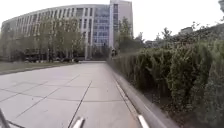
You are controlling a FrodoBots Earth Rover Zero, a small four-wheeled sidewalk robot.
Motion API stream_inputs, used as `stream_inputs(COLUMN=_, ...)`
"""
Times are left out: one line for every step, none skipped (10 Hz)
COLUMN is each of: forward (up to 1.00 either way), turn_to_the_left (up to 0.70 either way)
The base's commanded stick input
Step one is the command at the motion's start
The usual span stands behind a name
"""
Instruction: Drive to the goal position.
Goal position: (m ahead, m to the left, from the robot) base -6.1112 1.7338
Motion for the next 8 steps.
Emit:
stream_inputs(forward=0.04, turn_to_the_left=0.0)
stream_inputs(forward=0.04, turn_to_the_left=0.0)
stream_inputs(forward=0.04, turn_to_the_left=0.0)
stream_inputs(forward=0.04, turn_to_the_left=0.0)
stream_inputs(forward=0.0, turn_to_the_left=0.0)
stream_inputs(forward=0.04, turn_to_the_left=0.0)
stream_inputs(forward=0.04, turn_to_the_left=0.0)
stream_inputs(forward=0.04, turn_to_the_left=0.0)
